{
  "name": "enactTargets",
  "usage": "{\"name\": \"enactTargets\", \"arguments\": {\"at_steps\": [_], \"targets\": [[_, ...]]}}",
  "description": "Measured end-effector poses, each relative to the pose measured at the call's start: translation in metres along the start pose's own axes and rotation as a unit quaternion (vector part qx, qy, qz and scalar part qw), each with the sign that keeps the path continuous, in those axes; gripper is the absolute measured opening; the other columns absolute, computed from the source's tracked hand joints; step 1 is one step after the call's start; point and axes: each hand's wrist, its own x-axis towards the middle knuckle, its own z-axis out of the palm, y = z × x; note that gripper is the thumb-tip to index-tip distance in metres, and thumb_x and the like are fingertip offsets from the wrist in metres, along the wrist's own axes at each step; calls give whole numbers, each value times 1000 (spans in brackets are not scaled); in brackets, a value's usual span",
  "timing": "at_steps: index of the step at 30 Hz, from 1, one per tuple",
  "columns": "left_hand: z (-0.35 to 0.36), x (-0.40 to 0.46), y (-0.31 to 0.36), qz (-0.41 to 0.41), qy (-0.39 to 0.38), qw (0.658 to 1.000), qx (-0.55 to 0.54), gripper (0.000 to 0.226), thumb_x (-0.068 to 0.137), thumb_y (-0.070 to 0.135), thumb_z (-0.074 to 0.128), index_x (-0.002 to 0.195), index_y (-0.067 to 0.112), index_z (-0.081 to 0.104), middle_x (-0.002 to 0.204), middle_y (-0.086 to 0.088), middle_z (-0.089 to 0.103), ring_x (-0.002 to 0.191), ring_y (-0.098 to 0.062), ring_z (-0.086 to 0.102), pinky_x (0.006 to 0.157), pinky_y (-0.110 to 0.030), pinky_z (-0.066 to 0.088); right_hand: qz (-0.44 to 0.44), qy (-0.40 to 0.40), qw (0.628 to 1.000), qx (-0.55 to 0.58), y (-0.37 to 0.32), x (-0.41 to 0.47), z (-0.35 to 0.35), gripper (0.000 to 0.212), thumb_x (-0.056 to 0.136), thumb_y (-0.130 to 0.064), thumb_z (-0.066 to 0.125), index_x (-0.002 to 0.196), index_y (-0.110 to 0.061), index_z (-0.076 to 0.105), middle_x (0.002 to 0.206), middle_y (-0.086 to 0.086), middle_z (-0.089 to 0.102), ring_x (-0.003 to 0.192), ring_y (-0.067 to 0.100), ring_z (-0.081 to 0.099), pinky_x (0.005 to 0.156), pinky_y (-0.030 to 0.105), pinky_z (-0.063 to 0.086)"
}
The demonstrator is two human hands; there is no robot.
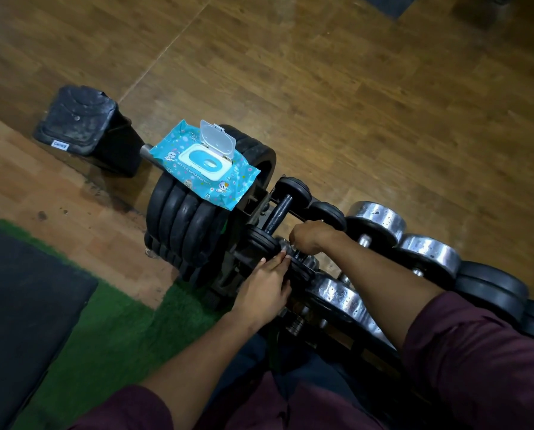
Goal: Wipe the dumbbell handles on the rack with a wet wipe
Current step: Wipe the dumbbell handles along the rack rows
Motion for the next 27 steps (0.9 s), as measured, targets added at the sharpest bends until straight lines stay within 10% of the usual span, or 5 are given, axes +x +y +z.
{"name": "enactTargets", "arguments": {"at_steps": [10, 15, 27], "targets": [[-5, 2, 3, -7, 0, 1000, -9, 57, 104, 25, 49, 158, 14, 35, 166, 0, 29, 148, -19, 32, 123, -28, 16, -93, 37, 986, 135, 10, -21, 0, 32, 96, -13, 52, 111, -28, 75, 118, -8, 69, 90, 13, 60, 74, 27, 40], [-7, 3, 7, -15, -5, 1000, -8, 56, 105, 28, 48, 157, 13, 36, 167, 2, 27, 148, -20, 34, 122, -29, 19, -123, 77, 969, 200, 29, -45, 4, 29, 92, -9, 60, 98, -30, 79, 72, -25, 64, 67, -9, 59, 64, 18, 38], [11, -2, 54, -23, 44, 998, -44, 52, 100, 34, 56, 144, 6, 55, 155, -9, 48, 144, -19, 40, 124, -31, 22, 6, 246, 885, 394, 89, -107, 73, 20, 94, -17, 66, 108, -29, 72, 116, -5, 69, 92, 10, 66, 78, 29, 44]]}}
